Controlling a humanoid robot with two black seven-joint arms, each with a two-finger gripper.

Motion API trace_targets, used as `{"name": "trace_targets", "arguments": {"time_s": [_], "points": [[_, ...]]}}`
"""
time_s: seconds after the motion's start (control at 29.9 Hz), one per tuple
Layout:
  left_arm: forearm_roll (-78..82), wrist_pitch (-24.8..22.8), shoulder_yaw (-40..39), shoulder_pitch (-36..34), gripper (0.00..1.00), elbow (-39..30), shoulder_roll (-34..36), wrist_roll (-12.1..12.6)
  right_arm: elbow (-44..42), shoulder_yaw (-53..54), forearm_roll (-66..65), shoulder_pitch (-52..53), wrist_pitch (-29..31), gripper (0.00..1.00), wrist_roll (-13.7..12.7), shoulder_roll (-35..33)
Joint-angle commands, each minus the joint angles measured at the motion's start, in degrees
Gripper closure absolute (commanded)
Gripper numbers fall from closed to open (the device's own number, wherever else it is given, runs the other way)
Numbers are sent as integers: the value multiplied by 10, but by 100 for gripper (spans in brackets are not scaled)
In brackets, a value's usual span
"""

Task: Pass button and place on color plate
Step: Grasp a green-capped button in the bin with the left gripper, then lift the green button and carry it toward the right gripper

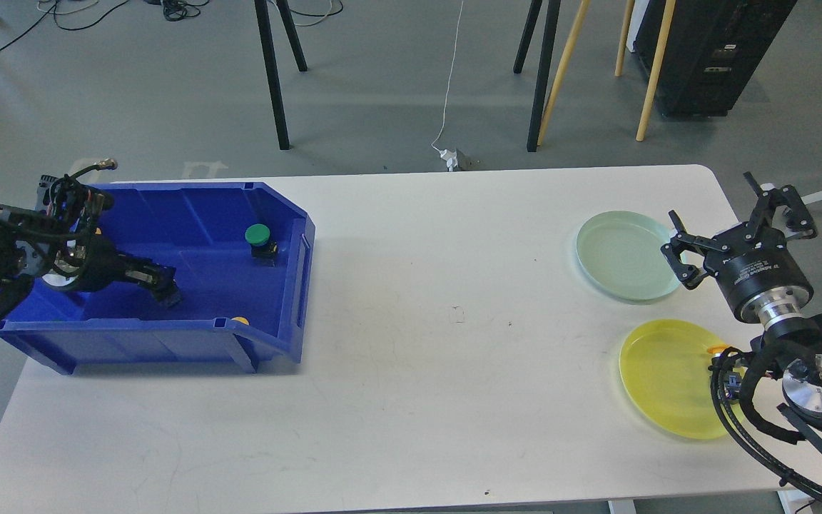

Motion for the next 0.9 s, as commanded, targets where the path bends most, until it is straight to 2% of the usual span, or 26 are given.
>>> {"name": "trace_targets", "arguments": {"time_s": [0.0,0.07,0.23,0.37,0.44,0.57,0.7,0.87], "points": [[-26,-28,-6,-21,91,-50,22,0,0,0,-1,-1,0,4,1,0],[-62,-48,-11,-38,90,-93,59,0,0,-2,-4,0,0,4,1,-1],[-199,-48,-58,-63,90,-223,118,0,-4,-11,-78,6,0,3,-2,-10],[-295,-48,-130,-56,90,-292,113,0,1,-13,-176,6,2,3,-4,-33],[-368,-48,-154,-50,90,-305,83,0,3,-15,-220,6,3,3,-4,-46],[-527,-48,-162,-33,90,-279,-35,0,18,-50,-315,11,4,3,0,-54],[-594,-48,-162,-19,90,-193,-160,0,41,-81,-345,28,23,3,1,-49],[-597,-48,-162,-7,90,-137,-224,0,44,-145,-345,80,39,4,2,-33]]}}
